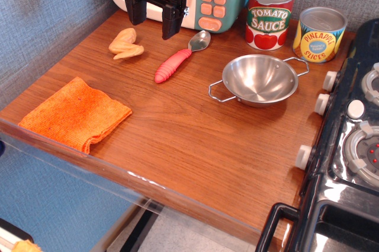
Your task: Place the bowl on the orange cloth.
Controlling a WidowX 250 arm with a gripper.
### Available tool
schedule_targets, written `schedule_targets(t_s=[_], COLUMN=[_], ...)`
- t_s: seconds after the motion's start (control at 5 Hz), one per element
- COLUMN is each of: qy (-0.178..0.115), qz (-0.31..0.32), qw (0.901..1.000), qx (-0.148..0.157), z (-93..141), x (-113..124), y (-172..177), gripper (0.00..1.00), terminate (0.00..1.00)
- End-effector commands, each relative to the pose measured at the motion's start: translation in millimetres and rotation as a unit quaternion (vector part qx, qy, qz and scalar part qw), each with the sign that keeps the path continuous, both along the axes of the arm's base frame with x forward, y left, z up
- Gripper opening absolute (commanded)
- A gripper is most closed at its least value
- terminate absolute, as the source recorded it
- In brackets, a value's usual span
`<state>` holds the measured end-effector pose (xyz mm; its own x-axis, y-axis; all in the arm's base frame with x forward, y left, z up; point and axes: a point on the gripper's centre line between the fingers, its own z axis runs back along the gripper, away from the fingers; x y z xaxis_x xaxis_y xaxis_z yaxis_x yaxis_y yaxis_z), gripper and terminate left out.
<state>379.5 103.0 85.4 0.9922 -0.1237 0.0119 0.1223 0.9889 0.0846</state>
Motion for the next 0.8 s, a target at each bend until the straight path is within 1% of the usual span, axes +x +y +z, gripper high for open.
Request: schedule_targets(t_s=[0.0,0.2,0.4,0.6], qy=[0.0,-0.005,-0.018,-0.038], qz=[0.0,-0.012,-0.037,-0.066], qw=[1.0,0.9999,0.9991,0.9969], qx=[0.0,-0.008,-0.01,-0.022], z=[0.0,2.7,9.6,23.1], x=[0.0,7.3,8.4,7.9], y=[0.0,-20.4,-48.2,-76.6], gripper=[1.0,1.0,1.0,1.0], terminate=[0.0,0.0,0.0,0.0])
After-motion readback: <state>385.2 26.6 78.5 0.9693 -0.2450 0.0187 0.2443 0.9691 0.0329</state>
